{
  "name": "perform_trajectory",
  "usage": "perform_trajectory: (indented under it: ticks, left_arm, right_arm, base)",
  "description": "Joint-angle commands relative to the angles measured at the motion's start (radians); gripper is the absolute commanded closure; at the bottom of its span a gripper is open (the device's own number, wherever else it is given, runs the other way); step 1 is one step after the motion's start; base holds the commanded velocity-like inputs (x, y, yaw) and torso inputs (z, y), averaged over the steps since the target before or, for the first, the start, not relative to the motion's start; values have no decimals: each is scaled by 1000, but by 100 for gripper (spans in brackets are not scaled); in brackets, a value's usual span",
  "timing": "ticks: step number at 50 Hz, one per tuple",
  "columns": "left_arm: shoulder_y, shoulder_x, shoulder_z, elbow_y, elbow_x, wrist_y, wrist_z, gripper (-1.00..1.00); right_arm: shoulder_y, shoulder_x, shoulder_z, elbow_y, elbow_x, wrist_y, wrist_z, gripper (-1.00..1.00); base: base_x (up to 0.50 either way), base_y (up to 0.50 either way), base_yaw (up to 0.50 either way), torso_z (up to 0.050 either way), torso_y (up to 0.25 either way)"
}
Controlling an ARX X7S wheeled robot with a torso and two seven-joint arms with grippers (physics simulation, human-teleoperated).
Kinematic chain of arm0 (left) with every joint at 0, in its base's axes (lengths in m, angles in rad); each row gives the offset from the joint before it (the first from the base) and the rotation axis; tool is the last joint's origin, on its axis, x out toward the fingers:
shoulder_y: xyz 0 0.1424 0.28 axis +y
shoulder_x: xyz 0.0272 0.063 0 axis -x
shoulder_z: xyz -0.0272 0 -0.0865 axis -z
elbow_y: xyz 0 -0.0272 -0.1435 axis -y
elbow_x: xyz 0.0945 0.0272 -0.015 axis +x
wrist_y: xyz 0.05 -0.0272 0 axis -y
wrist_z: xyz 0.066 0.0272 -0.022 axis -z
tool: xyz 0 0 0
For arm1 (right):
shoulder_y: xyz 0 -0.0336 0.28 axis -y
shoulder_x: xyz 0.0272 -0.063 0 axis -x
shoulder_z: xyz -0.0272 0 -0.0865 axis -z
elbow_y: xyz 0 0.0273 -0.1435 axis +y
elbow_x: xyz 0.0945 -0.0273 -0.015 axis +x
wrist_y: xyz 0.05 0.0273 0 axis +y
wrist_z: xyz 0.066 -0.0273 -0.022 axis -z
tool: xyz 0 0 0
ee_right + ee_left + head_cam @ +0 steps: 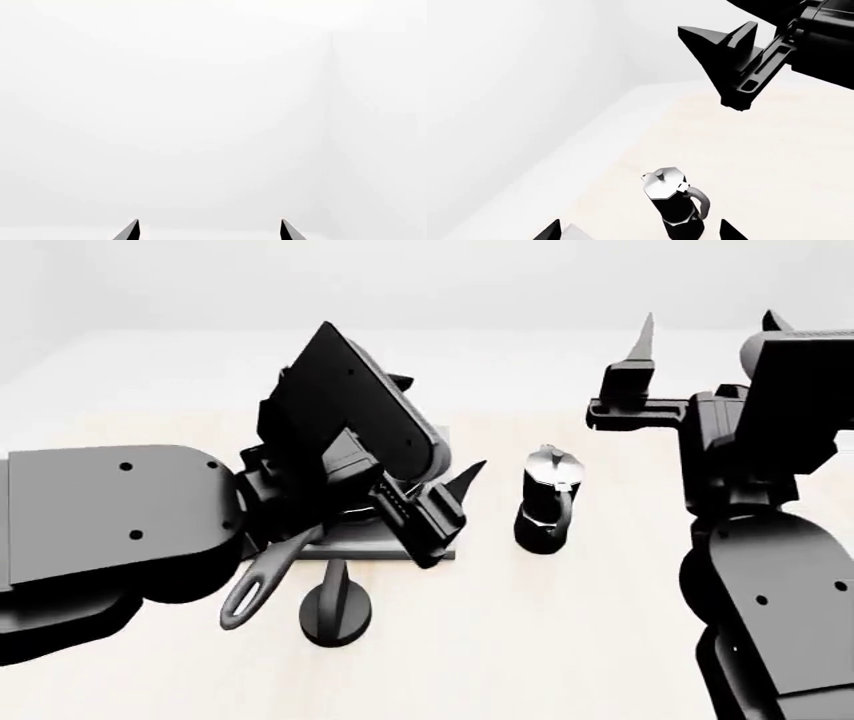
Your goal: Turn on the stove and put the frying pan on it.
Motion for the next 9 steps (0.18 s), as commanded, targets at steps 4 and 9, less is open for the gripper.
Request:
perform_trajectory:
  ticks: [4, 9]
  left_arm:
    - [14, 0, 1, 12, 21, 11, 3, -100]
    - [16, 5, 5, 7, 27, 9, 9, -100]
  right_arm:
    - [11, 3, -15, -3, 10, -33, -14, -100]
    - [15, 3, -21, -7, 13, -36, -16, -100]
  base:
    - [0, 0, 0, 0, 0]
    - [0, 0, 0, 0, 0]
